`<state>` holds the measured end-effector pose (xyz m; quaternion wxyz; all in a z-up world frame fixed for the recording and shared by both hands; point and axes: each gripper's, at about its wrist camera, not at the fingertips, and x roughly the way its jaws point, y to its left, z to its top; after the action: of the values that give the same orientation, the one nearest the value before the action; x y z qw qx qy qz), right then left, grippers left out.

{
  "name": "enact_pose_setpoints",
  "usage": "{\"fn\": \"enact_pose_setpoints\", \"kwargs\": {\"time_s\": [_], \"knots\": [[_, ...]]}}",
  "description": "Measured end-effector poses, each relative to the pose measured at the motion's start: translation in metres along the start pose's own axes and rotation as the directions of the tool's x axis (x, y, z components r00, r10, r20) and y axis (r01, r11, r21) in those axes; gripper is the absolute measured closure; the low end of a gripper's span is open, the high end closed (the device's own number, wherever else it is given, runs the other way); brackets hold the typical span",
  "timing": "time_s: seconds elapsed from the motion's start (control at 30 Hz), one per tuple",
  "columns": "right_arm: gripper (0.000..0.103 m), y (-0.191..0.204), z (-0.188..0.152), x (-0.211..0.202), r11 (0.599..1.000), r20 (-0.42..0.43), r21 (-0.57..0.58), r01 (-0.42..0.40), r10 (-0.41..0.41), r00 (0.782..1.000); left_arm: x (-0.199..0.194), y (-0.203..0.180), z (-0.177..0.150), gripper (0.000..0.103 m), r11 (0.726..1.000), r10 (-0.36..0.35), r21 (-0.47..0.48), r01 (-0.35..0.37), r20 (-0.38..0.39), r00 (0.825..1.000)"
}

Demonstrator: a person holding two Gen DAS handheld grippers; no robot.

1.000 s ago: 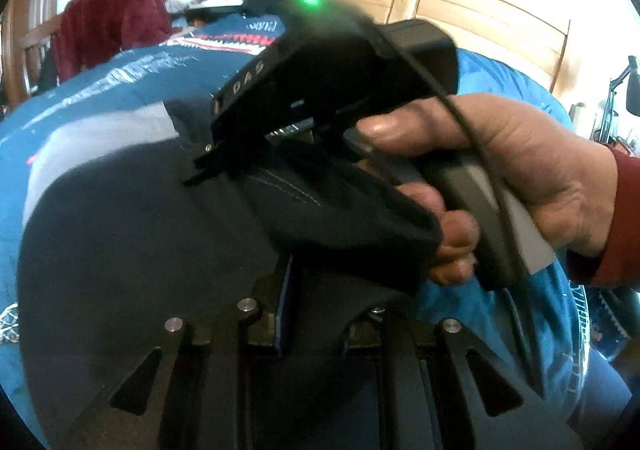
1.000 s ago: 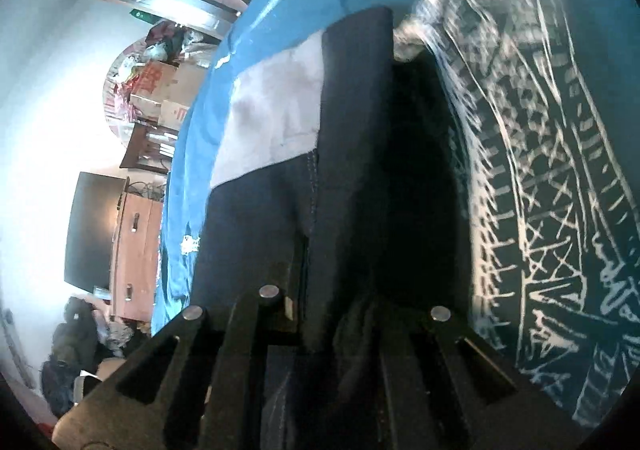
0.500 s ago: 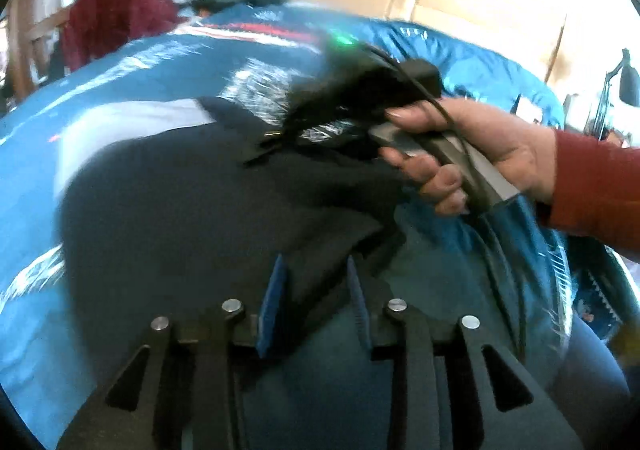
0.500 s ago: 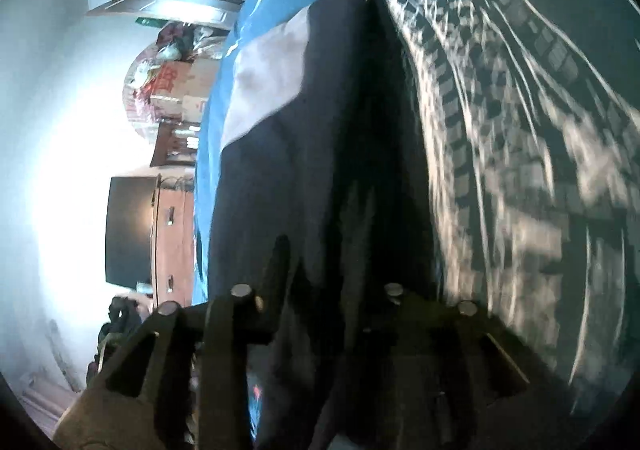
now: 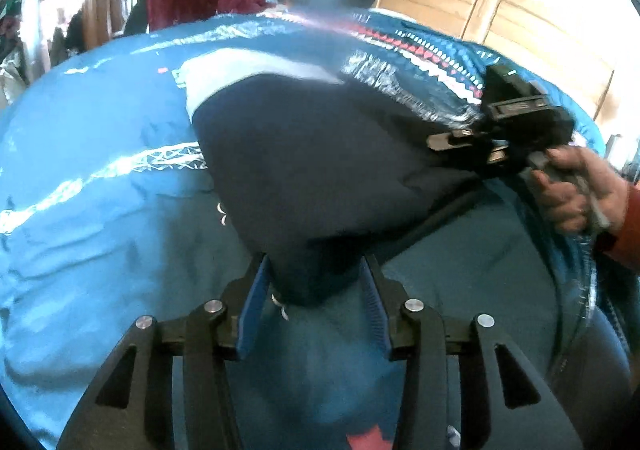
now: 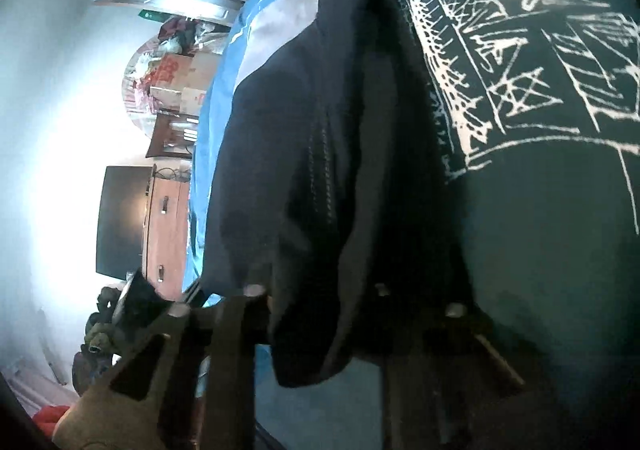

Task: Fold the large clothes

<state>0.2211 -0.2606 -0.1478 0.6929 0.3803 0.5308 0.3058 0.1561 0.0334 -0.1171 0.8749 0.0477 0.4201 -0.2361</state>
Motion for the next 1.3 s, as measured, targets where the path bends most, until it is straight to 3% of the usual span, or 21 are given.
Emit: {"fn": "enact_pose_setpoints", "kwargs": {"time_s": [0.07,0.13,0.23,0.3,0.33,0.43,0.53,0.63,0.73,0.8,0.87,0.93,1.03,1.1,1.17,1.3], "knots": [[0.101,0.0,0.0,-0.002,1.0,0.016,-0.012,0.016,-0.015,1.0,0.016,0.013,0.002,0.053,0.999,0.033,-0.04,-0.034,-0.03,0.999],[0.102,-0.012,-0.001,-0.007,1.0,0.03,0.0,0.026,-0.026,0.999,0.013,0.021,0.006,0.05,0.997,0.066,-0.041,-0.066,0.002,0.998],[0.102,-0.018,-0.003,-0.009,1.0,0.031,0.009,0.027,-0.027,0.999,0.001,0.0,0.001,0.054,0.967,0.201,0.152,-0.203,0.027,0.979],[0.102,-0.02,-0.004,-0.008,1.0,0.026,0.011,0.027,-0.027,0.999,0.003,-0.007,-0.011,0.055,0.94,0.23,0.263,-0.217,-0.018,0.973],[0.102,-0.022,-0.004,-0.006,1.0,0.017,0.012,0.024,-0.024,1.0,0.007,-0.004,-0.02,0.055,0.937,0.222,0.288,-0.196,-0.058,0.973],[0.102,-0.024,-0.006,-0.005,1.0,0.01,0.02,0.011,-0.011,1.0,-0.009,0.012,-0.022,0.059,0.97,0.148,0.205,-0.134,-0.058,0.987],[0.101,-0.023,-0.01,-0.004,1.0,0.005,0.009,0.023,-0.023,1.0,-0.051,0.015,-0.014,0.064,0.993,0.053,0.105,-0.058,0.053,0.997],[0.102,-0.026,-0.011,-0.002,0.999,0.013,0.031,0.009,-0.009,1.0,-0.075,0.019,0.007,0.065,0.999,0.008,0.039,-0.015,0.171,0.985],[0.103,-0.029,-0.012,-0.005,1.0,0.028,0.027,0.002,-0.003,1.0,-0.035,0.027,0.024,0.065,0.998,0.025,0.058,-0.032,0.112,0.993],[0.103,-0.026,-0.012,-0.005,1.0,0.029,0.023,0.005,-0.006,1.0,0.018,0.035,0.013,0.064,0.992,0.081,0.105,-0.076,-0.05,0.995],[0.103,-0.027,-0.013,-0.006,1.0,0.032,0.014,0.002,-0.002,0.999,0.022,0.046,0.006,0.062,0.998,0.024,0.056,-0.022,-0.044,0.999],[0.103,-0.027,-0.013,-0.008,1.0,0.033,0.005,0.009,-0.009,0.999,0.012,0.046,0.012,0.06,0.998,0.033,0.062,-0.031,-0.035,0.999],[0.094,-0.009,-0.016,-0.017,0.993,0.055,-0.062,0.097,-0.094,0.994,-0.009,0.054,0.026,0.061,0.999,0.024,0.034,-0.025,0.038,0.999],[0.087,0.008,-0.024,-0.03,0.968,0.095,-0.128,0.215,-0.203,0.974,-0.018,0.063,0.045,0.061,0.999,0.03,0.022,-0.032,0.096,0.995],[0.082,0.028,-0.034,-0.052,0.924,0.184,-0.181,0.338,-0.305,0.934,-0.013,0.071,0.068,0.061,0.999,0.043,0.022,-0.047,0.131,0.99],[0.082,0.052,-0.04,-0.076,0.852,0.363,-0.232,0.47,-0.373,0.854,0.019,0.086,0.111,0.061,0.998,0.059,0.027,-0.063,0.151,0.987]]}}
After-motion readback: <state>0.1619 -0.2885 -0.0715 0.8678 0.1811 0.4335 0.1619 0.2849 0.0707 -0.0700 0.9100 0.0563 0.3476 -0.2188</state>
